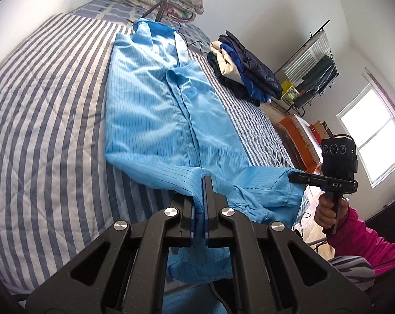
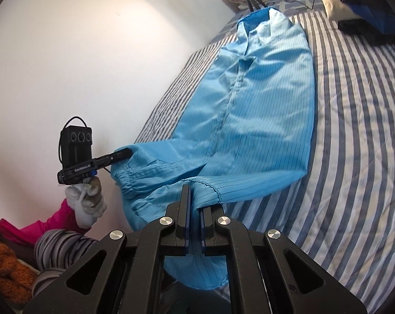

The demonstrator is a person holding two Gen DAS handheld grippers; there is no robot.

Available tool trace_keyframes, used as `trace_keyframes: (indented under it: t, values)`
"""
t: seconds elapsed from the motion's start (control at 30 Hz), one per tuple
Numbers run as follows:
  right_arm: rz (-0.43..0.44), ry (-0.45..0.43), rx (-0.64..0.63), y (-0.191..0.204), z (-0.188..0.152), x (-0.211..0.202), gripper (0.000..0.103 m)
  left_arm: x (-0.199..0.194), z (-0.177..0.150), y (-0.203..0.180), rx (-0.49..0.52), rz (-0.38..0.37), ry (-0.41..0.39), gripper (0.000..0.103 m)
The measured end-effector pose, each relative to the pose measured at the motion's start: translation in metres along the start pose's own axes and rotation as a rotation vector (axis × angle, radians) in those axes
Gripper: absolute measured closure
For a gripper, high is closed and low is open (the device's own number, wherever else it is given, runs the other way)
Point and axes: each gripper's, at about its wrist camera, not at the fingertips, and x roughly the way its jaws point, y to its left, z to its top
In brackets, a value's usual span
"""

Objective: Fold large clothes

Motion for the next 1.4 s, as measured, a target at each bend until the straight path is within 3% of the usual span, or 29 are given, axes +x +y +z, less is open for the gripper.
trace_keyframes:
  t: [0.5, 0.87, 1.27, 1.4]
  values:
    - [-0.074, -0.037, -0.031, -0.006, 0.049, -0.001, 0.099, 0.014, 0.038, 0.007, 0.004, 0.017, -0.032, 0.101]
    - [-0.188, -0.043, -0.009, -0.034, 0.103, 0.022, 0.1, 0.047, 0.079, 0.033, -0.041, 0.053, -0.035, 0.101]
    - [-0.319, 0.035, 0.046, -0.083, 0.126, 0.072, 0.1, 0.107, 0.102, 0.078, -0.084, 0.148, 0.032, 0.101]
    - [-0.332, 0.062, 0.068, -0.092, 0.126, 0.081, 0.1, 0.116, 0.103, 0.085, -0.106, 0.137, 0.052, 0.101]
